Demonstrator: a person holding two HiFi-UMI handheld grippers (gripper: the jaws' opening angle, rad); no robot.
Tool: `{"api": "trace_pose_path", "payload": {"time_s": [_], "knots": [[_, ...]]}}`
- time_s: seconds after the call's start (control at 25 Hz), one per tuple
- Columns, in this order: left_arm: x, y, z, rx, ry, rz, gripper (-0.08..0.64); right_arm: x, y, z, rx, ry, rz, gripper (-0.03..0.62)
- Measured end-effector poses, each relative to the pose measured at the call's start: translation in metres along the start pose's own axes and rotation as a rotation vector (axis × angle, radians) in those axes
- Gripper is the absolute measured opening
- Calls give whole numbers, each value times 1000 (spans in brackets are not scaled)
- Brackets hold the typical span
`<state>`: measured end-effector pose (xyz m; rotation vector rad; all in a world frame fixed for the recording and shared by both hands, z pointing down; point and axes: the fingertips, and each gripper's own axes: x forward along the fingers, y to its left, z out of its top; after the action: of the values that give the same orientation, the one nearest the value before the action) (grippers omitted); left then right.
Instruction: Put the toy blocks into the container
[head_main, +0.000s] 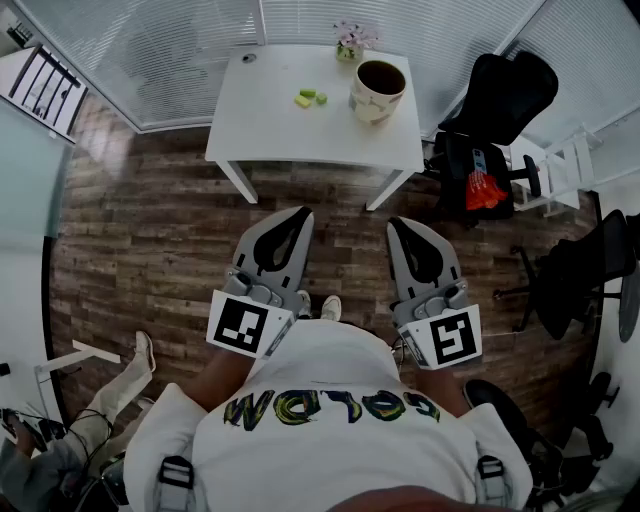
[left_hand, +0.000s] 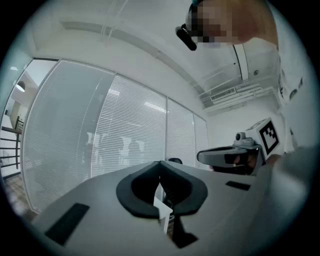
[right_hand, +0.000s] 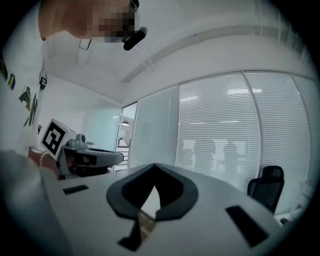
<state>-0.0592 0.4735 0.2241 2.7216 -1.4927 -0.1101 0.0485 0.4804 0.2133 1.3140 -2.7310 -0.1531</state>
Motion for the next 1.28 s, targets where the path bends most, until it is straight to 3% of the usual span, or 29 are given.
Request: {"api": "trace_pose_path", "payload": {"time_s": [0.8,1.28], "knots": [[-35,55,-6,-28,-6,-11,14,39,49,0,21,-12,-26,8],[11,66,-11,-22,-7,-1,14,65,8,-11,23,-11,-30,8]]}}
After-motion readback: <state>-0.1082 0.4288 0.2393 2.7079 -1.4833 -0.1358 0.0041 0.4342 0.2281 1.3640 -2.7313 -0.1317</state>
